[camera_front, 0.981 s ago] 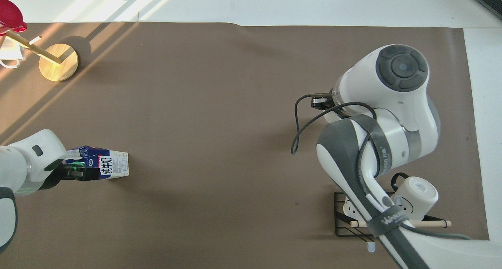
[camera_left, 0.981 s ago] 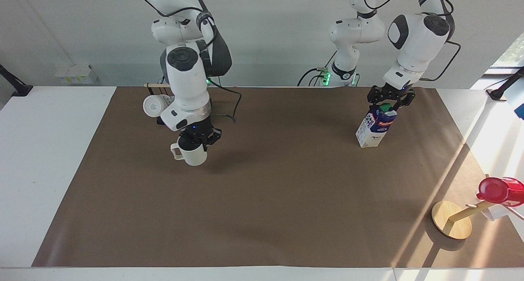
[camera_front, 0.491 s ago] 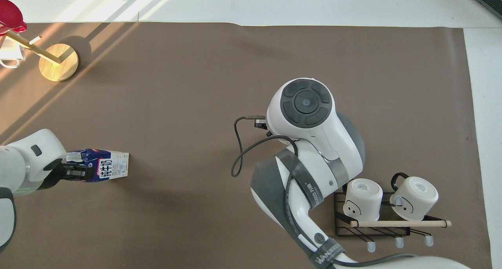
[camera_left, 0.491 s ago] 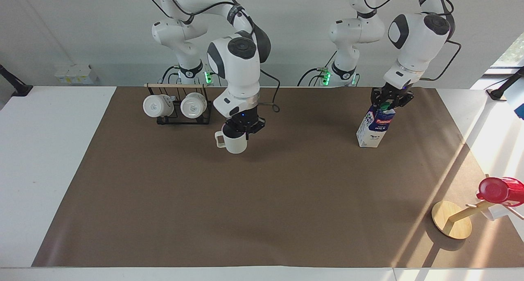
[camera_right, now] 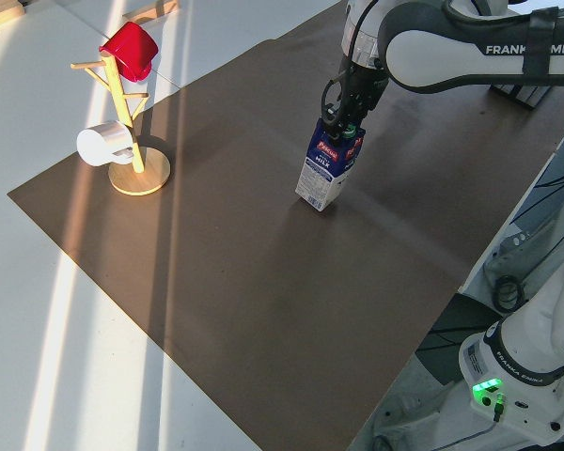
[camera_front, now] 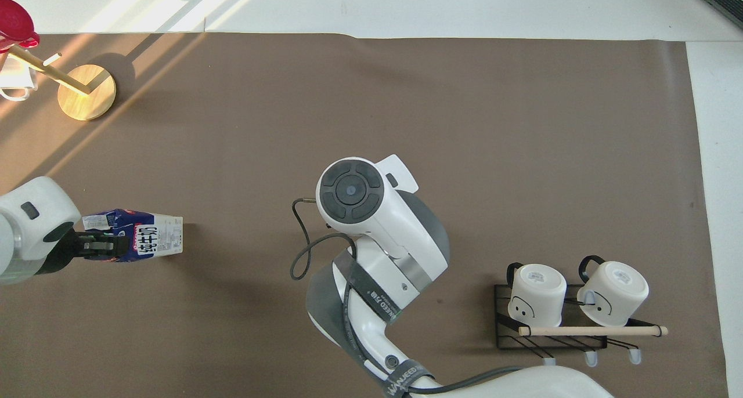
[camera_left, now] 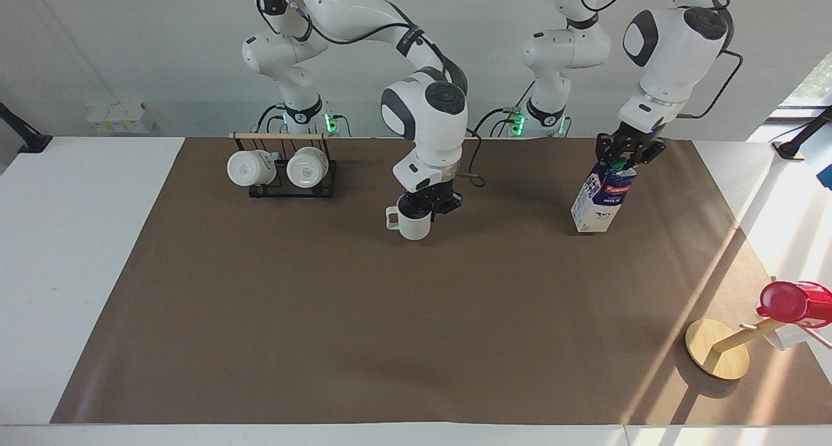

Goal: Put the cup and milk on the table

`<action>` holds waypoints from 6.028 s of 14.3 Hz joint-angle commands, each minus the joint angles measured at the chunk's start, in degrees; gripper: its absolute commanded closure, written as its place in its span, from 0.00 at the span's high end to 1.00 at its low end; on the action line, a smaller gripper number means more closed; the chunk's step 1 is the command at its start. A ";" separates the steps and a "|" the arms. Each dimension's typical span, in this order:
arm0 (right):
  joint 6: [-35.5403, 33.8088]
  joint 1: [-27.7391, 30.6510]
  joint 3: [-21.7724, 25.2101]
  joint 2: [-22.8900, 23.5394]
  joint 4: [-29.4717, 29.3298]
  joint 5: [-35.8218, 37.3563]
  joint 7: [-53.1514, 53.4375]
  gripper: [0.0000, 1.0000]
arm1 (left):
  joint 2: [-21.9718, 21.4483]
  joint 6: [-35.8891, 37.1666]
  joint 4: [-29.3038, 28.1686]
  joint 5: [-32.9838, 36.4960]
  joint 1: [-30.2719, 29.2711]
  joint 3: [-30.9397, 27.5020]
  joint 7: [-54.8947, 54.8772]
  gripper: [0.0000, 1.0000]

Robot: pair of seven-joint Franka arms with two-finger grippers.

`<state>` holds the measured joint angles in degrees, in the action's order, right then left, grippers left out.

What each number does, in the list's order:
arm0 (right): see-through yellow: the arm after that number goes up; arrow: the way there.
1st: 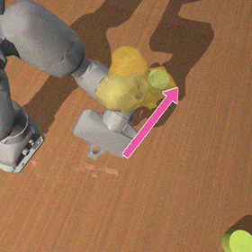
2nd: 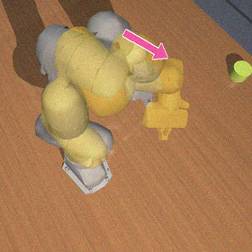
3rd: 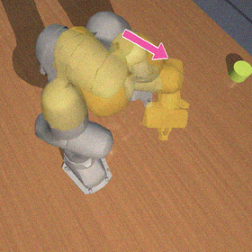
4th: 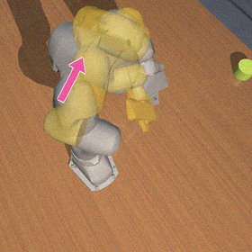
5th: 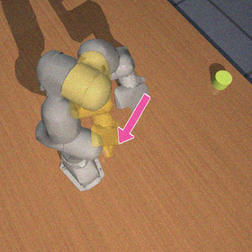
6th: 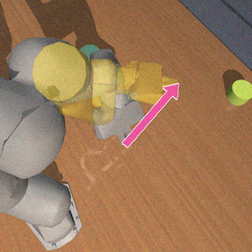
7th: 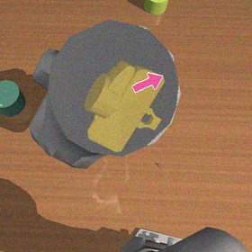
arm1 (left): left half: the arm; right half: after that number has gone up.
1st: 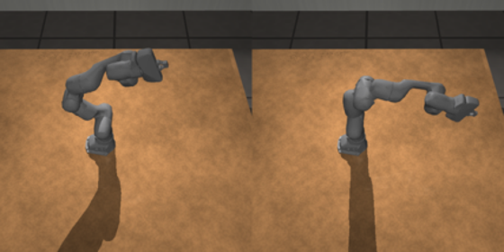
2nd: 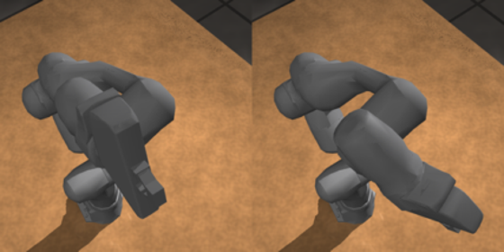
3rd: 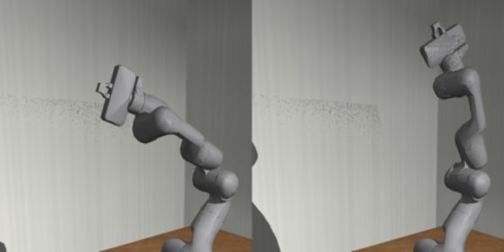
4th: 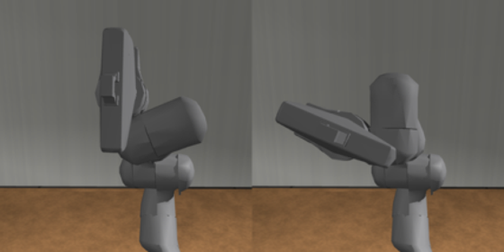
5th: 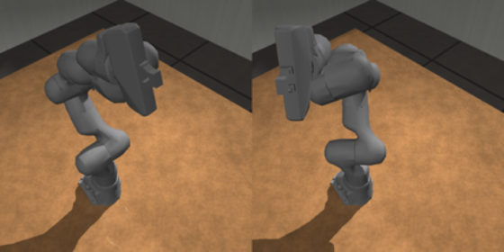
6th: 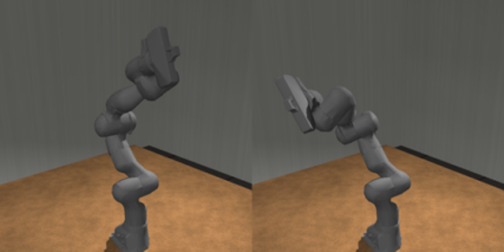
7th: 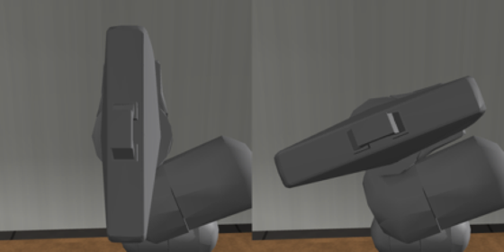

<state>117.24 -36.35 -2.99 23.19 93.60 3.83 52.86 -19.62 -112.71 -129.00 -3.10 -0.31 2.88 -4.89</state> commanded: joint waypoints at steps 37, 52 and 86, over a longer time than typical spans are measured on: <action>-17.91 29.31 0.97 -26.27 1.24 -1.98 -32.44 1.00 | 9.32 -2.07 10.35 0.46 26.84 1.60 39.07 0.46; -30.93 35.91 0.97 -23.46 -8.08 -2.42 -45.28 1.00 | 12.84 -9.55 5.60 1.60 29.93 1.60 40.66 0.46; -30.41 35.12 0.53 -25.65 -5.44 -3.13 -45.13 1.00 | 10.65 27.37 34.34 1.07 6.82 0.02 9.11 1.00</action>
<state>87.19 -1.89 -2.03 -1.55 87.35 2.20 6.96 -9.36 -86.66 -96.31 -2.23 7.39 2.28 5.02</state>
